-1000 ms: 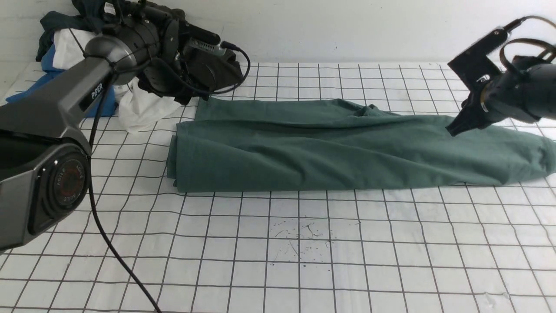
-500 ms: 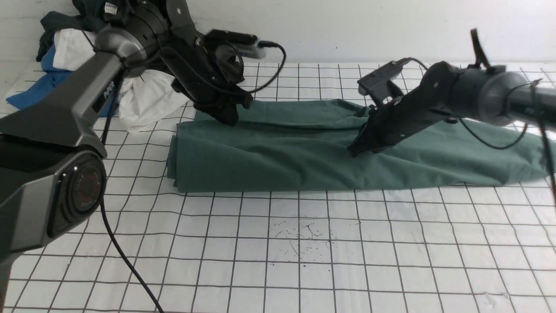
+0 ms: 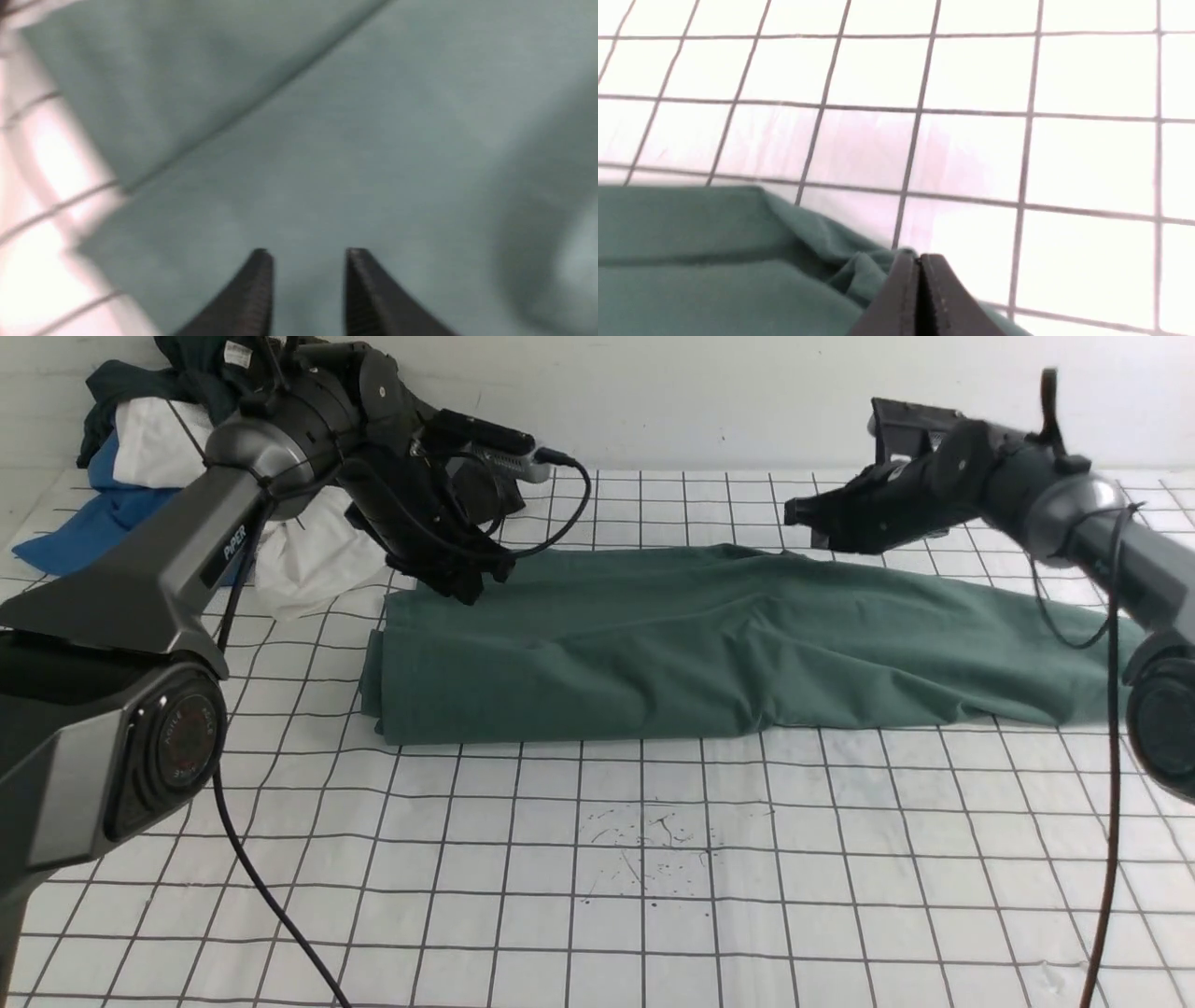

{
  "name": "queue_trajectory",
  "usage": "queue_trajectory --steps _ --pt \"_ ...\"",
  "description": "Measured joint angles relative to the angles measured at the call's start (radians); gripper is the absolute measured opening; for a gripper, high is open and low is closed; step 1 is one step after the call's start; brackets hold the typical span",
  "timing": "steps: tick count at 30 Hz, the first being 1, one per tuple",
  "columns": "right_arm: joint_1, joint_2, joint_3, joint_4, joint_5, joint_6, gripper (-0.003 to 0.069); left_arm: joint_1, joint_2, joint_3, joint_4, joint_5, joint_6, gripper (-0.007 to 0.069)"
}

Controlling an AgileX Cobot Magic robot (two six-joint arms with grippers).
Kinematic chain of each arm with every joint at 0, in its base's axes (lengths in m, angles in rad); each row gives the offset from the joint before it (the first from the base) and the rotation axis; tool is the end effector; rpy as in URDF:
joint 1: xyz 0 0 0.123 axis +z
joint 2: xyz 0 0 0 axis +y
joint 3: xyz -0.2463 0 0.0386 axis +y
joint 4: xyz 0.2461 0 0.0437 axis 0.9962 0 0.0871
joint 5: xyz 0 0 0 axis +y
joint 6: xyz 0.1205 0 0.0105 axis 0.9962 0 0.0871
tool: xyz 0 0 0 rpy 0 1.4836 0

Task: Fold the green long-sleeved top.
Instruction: Use the right arm to clamp the right edge of the fabric

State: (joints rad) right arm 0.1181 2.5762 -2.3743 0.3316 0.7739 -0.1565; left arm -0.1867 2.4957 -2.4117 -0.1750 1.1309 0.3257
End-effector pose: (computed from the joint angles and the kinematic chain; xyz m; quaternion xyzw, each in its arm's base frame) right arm 0.5482 0.0928 0.1265 -0.0553 0.9307 0.1418 0.3327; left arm 0.5081 -0.1154 0.1557 0.2280 0.9449 -0.0699 0.2243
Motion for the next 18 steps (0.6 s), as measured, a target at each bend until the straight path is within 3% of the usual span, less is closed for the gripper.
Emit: queue_trajectory --steps 1,2,4,9,13,16,17,18 --pt "-0.001 -0.009 -0.03 -0.001 0.075 -0.025 -0.0015 0.009 0.0 0.0 0.022 -0.016 0.001 0.0285" --pt "-0.001 -0.011 -0.034 -0.001 0.086 -0.029 -0.0015 0.011 0.0 0.0 0.024 -0.018 0.001 0.0285" --pt "0.0 -0.029 -0.066 0.003 0.199 -0.072 -0.0015 0.026 0.003 0.0 0.056 -0.058 0.001 0.0357" --pt "0.002 -0.044 -0.078 0.019 0.311 -0.102 -0.0015 0.045 0.032 0.0 0.08 -0.121 -0.017 0.0384" --pt "0.002 -0.044 -0.078 0.019 0.365 -0.108 -0.0015 0.047 0.078 0.0 0.123 -0.149 -0.104 0.036" --pt "0.002 -0.044 -0.079 0.019 0.401 -0.108 -0.0015 0.047 0.097 0.0 0.161 -0.169 -0.18 0.027" --pt "0.002 -0.044 -0.079 0.019 0.408 -0.108 -0.0015 0.047 0.097 0.0 0.175 -0.169 -0.185 0.0202" --pt "0.002 -0.044 -0.079 0.019 0.411 -0.108 -0.0015 0.047 0.097 0.0 0.175 -0.17 -0.185 0.0191"
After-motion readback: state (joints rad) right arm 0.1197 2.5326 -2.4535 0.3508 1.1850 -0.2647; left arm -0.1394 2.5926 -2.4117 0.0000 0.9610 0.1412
